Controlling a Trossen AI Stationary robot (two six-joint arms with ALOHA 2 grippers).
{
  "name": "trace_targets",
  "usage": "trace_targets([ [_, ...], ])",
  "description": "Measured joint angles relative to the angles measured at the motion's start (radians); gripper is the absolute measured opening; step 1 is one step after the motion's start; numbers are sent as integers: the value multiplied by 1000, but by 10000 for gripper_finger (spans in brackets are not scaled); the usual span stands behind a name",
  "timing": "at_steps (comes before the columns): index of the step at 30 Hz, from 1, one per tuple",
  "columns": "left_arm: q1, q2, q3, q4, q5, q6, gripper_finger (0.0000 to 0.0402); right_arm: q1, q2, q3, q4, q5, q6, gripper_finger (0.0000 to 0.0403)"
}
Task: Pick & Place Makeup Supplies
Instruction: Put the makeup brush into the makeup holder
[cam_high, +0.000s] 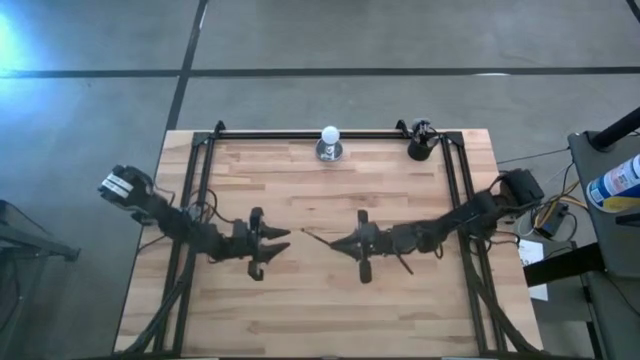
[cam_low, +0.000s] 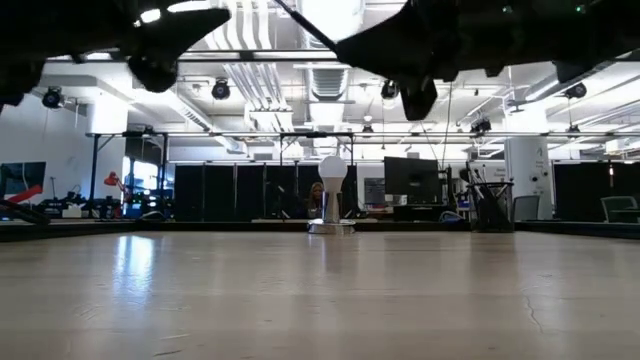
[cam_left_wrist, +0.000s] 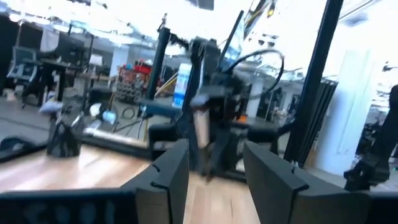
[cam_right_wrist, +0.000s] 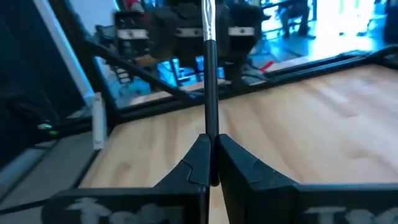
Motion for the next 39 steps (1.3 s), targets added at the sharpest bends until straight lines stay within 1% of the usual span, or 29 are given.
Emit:
trace_targets([
  [4, 74, 0, 49, 0, 97, 15, 145, -23, -4, 18, 19, -44, -44, 13],
  [8, 135, 0, 99, -11, 188, 26, 145, -27, -5, 42, 22, -49, -82, 13],
  [15, 185, 0, 149, -45, 312, 33, 144, -27, -5, 56, 21, -49, -101, 13],
  [18, 186, 1, 161, -66, 317, 36, 136, -27, -5, 56, 21, -49, -101, 13],
  [20, 186, 1, 174, -94, 317, 36, 122, -27, -5, 56, 21, -49, -101, 13],
  [23, 186, 1, 198, -145, 325, 43, 85, -27, -5, 56, 23, -48, -102, 13],
  [26, 187, 2, 219, -161, 331, 58, 36, -26, -5, 56, 24, -49, -102, 13],
  [28, 187, 2, 227, -165, 336, 63, 16, -25, -6, 56, 26, -49, -102, 13],
  [30, 188, 0, 233, -177, 351, 66, 15, -25, -6, 56, 26, -51, -102, 13],
  [33, 194, -17, 246, -255, 356, 51, 15, -25, -14, 56, -10, -52, -78, 19],
  [36, 206, -41, 273, -394, 331, 18, 14, -26, -64, 56, -159, -38, -72, 46],
  [39, 220, -65, 338, -598, 309, -13, 14, -26, -131, 55, -329, 28, -59, 83],
])
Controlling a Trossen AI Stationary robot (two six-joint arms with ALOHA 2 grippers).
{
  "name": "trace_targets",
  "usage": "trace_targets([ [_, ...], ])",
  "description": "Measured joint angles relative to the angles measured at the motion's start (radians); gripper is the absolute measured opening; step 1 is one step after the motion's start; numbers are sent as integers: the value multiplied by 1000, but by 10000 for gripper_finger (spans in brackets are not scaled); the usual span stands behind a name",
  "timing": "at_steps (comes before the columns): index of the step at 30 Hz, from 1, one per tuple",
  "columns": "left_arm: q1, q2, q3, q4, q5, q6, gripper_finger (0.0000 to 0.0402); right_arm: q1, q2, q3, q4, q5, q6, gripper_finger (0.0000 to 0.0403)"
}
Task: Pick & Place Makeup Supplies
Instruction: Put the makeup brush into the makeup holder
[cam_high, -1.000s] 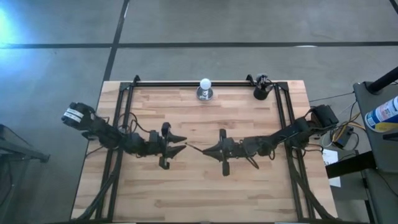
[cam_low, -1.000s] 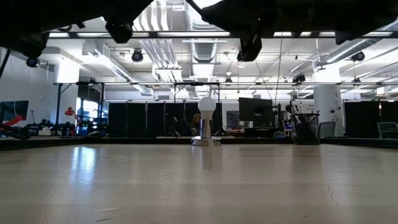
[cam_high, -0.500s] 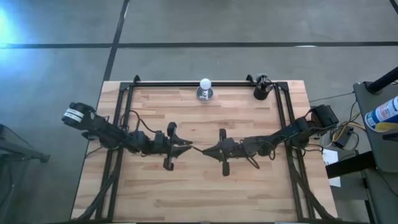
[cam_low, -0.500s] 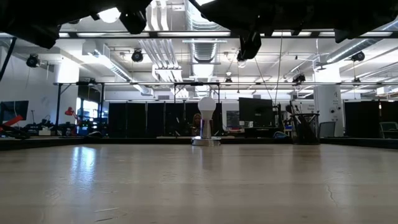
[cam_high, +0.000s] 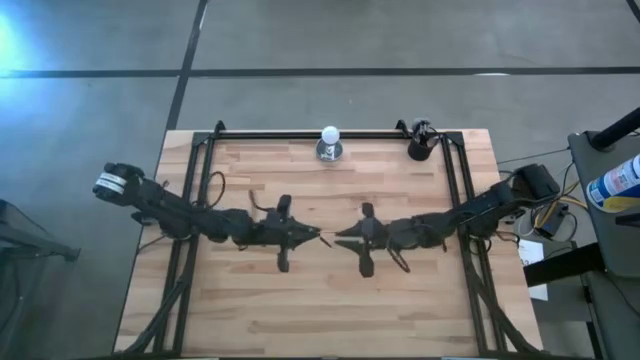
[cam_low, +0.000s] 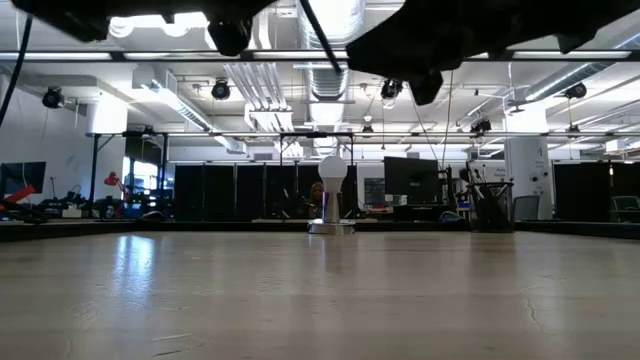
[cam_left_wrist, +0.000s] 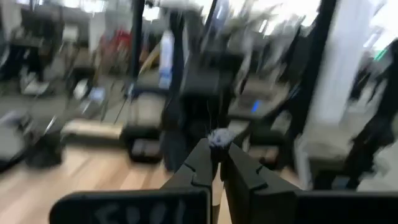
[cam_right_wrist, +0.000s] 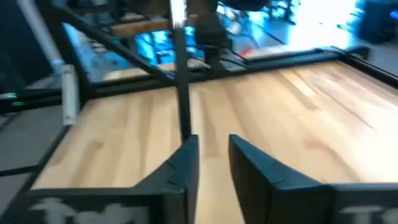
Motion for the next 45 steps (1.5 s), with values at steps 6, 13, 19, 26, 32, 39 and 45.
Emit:
trace_targets([
  [6, 34, 27, 183, -414, -47, -24, 14, -13, -87, 4, -84, 29, 28, 135],
  [13, 52, 73, 279, -483, 2, -4, 14, -17, -74, 46, -88, 29, -18, 141],
  [19, 62, 78, 295, -485, 7, -2, 14, -30, -50, 83, -86, 28, -42, 124],
  [26, 73, 79, 296, -485, 10, -6, 14, -44, -29, 105, -69, -25, -44, 87],
  [32, 75, 79, 294, -483, 14, -17, 14, -44, -29, 105, -51, -19, -78, 27],
  [39, 77, 35, 279, -488, 0, -23, 87, -47, -37, 89, -46, 3, -147, 18],
  [45, 94, -53, 185, -423, 1, -13, 130, -99, -117, -27, -34, 2, -182, 18],
])
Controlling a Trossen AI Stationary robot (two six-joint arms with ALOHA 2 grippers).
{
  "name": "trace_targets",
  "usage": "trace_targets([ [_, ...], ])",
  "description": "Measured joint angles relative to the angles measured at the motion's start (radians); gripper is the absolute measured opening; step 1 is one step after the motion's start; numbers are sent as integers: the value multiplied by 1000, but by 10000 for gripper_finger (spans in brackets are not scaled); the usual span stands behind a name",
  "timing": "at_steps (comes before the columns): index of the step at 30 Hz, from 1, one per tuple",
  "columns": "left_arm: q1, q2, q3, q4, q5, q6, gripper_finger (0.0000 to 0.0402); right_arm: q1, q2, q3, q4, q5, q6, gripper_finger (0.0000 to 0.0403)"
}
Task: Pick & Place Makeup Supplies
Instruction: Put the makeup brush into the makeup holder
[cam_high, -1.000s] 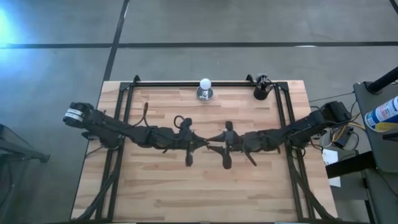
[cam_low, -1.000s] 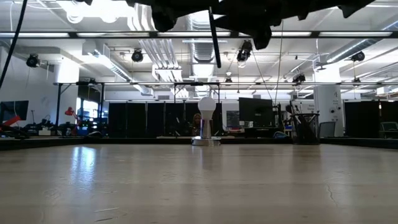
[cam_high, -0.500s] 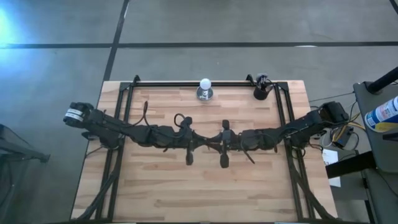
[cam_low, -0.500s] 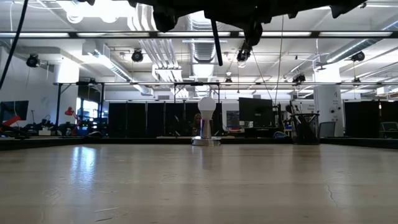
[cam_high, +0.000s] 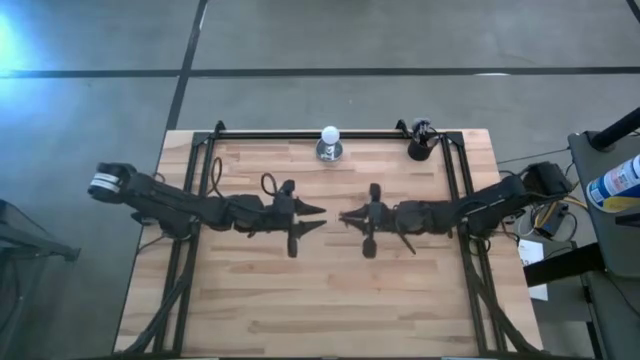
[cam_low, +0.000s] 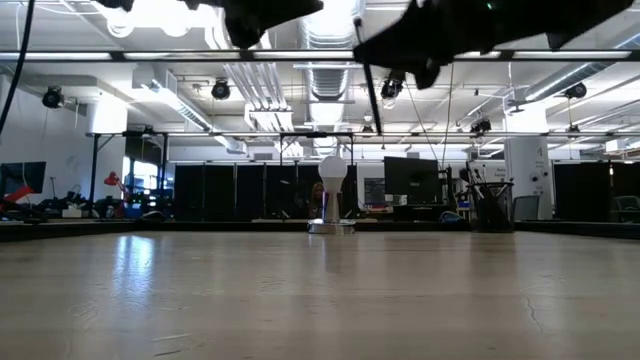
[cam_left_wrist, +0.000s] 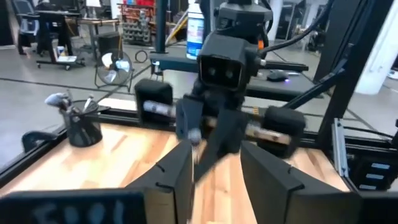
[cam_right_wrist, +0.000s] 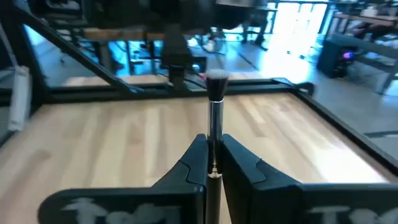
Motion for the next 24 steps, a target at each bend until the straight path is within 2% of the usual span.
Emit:
trace_targets([
  [5, 46, -48, -115, 117, 75, -28, 128, -91, -172, -153, 8, -23, -66, 18],
  [10, 130, -62, -222, 254, 144, -67, 98, -269, -430, -304, -21, -107, -125, 18],
  [18, 289, -54, -294, 320, 208, -108, 13, -689, -816, -414, -237, -251, -201, 18],
  [24, 367, -56, -344, 397, 241, -99, 1, -1025, -925, -466, -225, -366, -198, 18],
])
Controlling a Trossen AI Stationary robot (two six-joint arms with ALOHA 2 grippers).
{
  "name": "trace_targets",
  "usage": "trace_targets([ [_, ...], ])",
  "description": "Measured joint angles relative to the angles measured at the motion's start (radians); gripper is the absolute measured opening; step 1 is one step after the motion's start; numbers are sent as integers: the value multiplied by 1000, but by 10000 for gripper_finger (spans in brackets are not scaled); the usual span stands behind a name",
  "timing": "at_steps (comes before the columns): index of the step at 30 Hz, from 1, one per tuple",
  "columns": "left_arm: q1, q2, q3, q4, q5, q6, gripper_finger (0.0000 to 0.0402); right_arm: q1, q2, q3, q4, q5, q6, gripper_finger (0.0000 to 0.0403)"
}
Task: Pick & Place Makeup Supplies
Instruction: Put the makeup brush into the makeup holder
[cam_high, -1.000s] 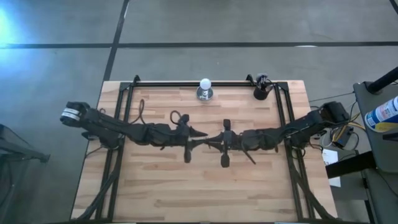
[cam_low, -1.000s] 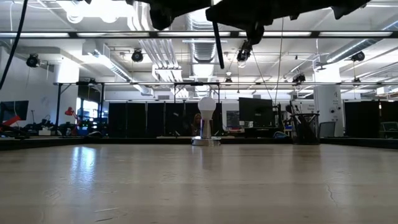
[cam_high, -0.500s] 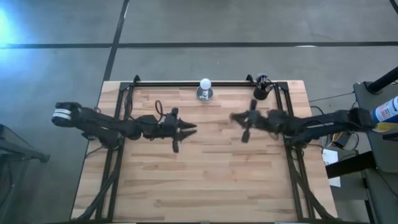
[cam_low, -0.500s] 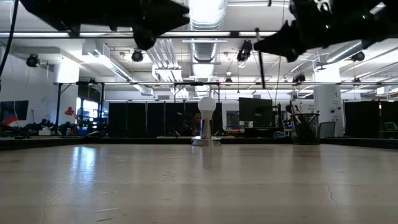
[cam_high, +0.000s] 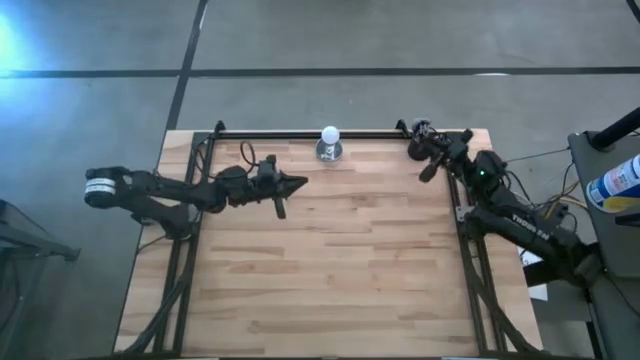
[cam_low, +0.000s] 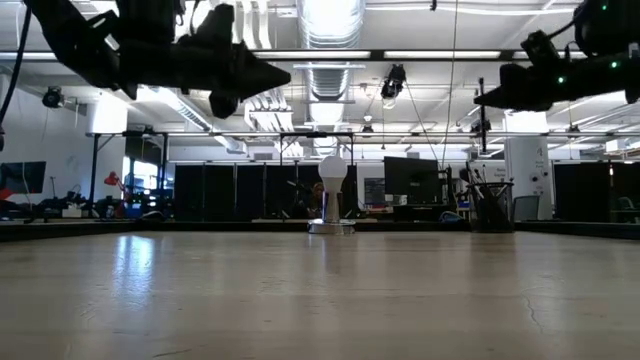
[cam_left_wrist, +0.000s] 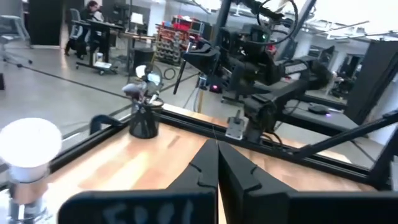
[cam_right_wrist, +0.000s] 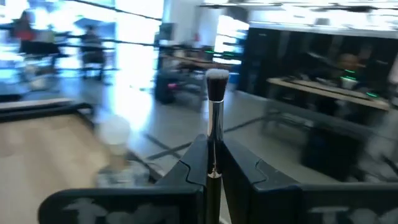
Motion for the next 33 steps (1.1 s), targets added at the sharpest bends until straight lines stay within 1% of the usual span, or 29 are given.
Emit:
trace_targets([
  [3, 22, 0, -26, 25, 2, 1, 1, -135, 20, -41, 79, -49, 46, 18],
  [5, 32, 0, -42, 42, 3, 1, 0, -197, 50, -74, 167, -61, 85, 18],
  [7, 39, 0, -53, 51, 3, 1, 0, -214, 83, -104, 275, -72, 106, 18],
  [9, 43, 0, -60, 50, 3, 1, 0, -195, 117, -120, 378, -57, 120, 18],
  [10, 45, 0, -61, 48, 3, 1, 0, -178, 136, -125, 414, -32, 121, 18],
  [12, 46, 0, -61, 50, 3, 2, 0, -140, 186, -124, 458, 50, 129, 18],
  [15, 46, 0, -61, 51, 3, 11, 0, -77, 270, -90, 484, 163, 134, 18],
  [18, 46, 0, -61, 51, 2, 30, 0, -31, 384, -46, 528, 227, 132, 18],
  [20, 46, 0, -61, 51, 2, 37, 0, -11, 473, -11, 564, 293, 121, 18],
  [25, 46, 0, -62, 51, 2, 38, 0, -8, 668, 39, 692, 525, 109, 17],
  [28, 46, 0, -67, 51, 3, 38, 0, -6, 772, 60, 790, 622, 111, 17],
  [33, 46, 0, -83, 52, 3, 32, 0, -3, 902, 77, 841, 756, 160, 17],
])
